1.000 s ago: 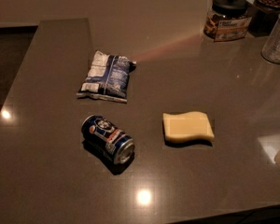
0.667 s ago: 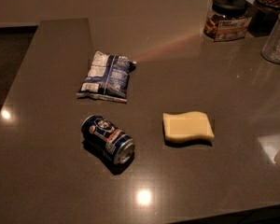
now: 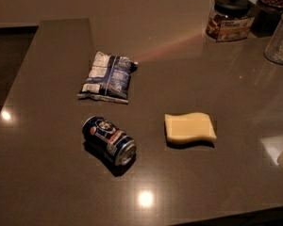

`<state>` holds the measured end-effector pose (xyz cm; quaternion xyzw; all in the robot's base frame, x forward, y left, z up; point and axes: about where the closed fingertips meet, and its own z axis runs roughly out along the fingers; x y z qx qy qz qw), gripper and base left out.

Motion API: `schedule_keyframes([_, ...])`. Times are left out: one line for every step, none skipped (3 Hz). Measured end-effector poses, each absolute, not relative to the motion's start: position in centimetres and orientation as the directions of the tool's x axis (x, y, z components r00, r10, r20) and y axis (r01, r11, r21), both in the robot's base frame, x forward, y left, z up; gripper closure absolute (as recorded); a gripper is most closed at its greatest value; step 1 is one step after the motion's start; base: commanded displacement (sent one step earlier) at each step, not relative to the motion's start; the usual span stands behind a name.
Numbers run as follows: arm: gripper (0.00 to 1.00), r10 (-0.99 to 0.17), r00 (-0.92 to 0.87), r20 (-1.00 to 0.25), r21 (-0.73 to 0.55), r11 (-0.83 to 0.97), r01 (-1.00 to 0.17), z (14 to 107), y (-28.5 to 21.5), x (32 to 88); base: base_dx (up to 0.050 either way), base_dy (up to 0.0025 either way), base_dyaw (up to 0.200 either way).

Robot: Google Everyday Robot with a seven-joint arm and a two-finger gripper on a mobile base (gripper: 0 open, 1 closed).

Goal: Place pepsi can upright

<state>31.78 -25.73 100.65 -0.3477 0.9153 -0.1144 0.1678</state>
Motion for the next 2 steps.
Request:
schedule_keyframes([0.00,-0.675,-0.702,-0.228,-0.326,0.732,-0.598,100.65,-25.73,31.78,0.000,0.00000,0.000])
schedule_keyframes([0.00,-0.675,-0.702,-0.228,-0.326,0.732,-0.598,100.65,-25.73,31.78,0.000,0.00000,0.000])
